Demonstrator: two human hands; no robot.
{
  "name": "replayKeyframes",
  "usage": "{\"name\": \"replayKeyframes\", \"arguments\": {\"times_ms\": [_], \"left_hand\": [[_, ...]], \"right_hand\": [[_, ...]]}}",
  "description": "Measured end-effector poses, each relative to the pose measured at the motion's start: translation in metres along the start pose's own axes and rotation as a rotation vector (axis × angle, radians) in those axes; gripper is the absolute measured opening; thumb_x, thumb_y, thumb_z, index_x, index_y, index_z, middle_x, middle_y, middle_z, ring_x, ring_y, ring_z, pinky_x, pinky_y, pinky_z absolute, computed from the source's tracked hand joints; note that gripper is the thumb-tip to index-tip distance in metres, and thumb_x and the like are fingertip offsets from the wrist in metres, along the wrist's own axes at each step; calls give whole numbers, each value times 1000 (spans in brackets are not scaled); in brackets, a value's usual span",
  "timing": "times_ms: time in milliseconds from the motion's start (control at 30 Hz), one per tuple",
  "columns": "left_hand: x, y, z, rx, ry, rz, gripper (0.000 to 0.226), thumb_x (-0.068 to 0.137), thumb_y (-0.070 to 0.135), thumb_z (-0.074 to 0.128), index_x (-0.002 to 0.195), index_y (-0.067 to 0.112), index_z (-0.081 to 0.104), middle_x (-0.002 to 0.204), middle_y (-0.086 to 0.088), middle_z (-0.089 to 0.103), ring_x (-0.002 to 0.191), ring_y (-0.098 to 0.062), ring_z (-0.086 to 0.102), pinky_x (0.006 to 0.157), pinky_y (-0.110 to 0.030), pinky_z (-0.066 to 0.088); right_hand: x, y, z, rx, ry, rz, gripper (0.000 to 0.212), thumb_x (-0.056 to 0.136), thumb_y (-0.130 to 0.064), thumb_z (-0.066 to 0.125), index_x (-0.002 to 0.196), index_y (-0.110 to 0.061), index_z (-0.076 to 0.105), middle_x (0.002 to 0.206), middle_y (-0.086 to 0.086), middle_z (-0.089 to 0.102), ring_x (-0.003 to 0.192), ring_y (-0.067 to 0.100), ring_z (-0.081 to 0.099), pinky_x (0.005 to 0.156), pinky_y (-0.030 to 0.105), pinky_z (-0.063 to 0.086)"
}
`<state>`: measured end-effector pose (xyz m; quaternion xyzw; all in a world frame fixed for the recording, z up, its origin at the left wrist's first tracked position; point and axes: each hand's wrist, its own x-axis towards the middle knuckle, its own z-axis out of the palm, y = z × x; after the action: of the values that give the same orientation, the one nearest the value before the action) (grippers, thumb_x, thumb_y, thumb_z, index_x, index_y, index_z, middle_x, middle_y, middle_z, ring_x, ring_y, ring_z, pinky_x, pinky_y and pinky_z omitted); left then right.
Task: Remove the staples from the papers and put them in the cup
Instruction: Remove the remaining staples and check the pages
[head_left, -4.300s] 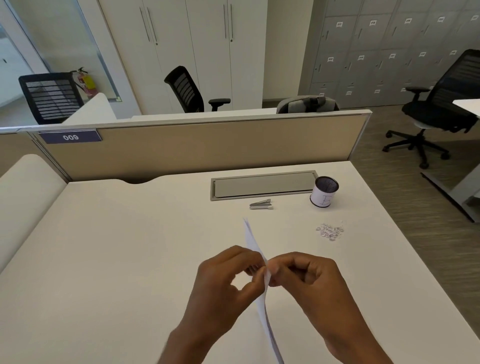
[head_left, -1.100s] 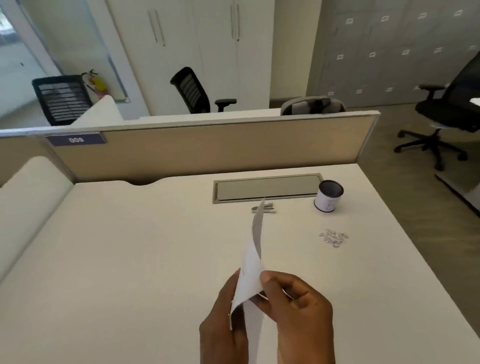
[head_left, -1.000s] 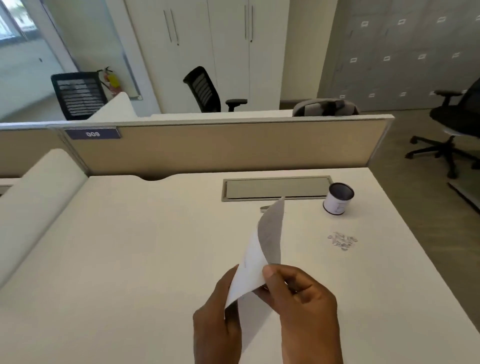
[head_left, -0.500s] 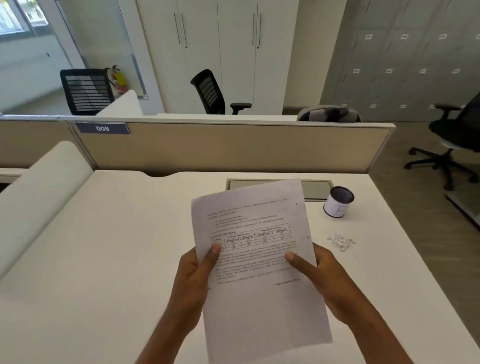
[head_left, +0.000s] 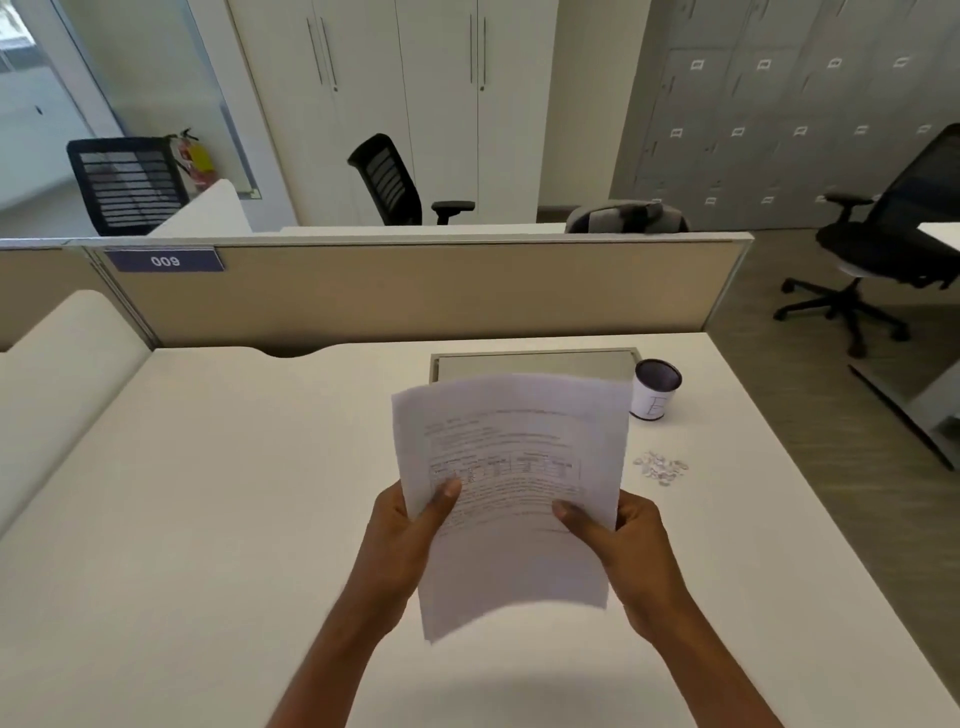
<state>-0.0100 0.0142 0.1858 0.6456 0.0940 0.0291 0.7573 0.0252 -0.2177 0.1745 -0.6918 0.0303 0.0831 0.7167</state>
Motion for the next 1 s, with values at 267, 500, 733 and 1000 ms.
{"name": "replayKeyframes", "arguments": {"times_ms": [267, 500, 733, 1000], "left_hand": [[19, -58, -10, 90, -33, -72, 21, 100, 9, 72, 105, 26, 85, 107, -12, 84, 102, -39, 79, 89, -57, 63], [27, -94, -17, 131, 2, -150, 22, 97, 11, 77, 107, 28, 85, 110, -6, 85, 105, -30, 80, 95, -50, 65], [32, -109, -21, 95, 66, -172, 21, 95, 7, 78, 112, 18, 82, 107, -6, 85, 100, -30, 80, 91, -50, 66], [43, -92, -24, 84, -42, -177, 24, 94, 15, 80, 118, 11, 80, 113, -8, 84, 105, -33, 81, 88, -47, 66]], "right_hand": [[18, 73, 14, -20, 60, 82, 11, 90, -7, 78, 96, -15, 81, 92, 6, 82, 89, 26, 77, 71, 31, 62], [18, 102, 22, 10, 59, 146, 28, 89, -5, 79, 110, -24, 75, 99, -7, 82, 97, 15, 75, 73, 22, 62], [22, 109, 25, -18, 83, 118, 29, 89, -8, 79, 109, -29, 73, 97, -9, 80, 94, 14, 75, 74, 21, 62], [28, 99, 16, -83, 13, 133, 16, 89, -19, 81, 102, -27, 77, 99, -10, 82, 95, 7, 76, 75, 18, 60]]}}
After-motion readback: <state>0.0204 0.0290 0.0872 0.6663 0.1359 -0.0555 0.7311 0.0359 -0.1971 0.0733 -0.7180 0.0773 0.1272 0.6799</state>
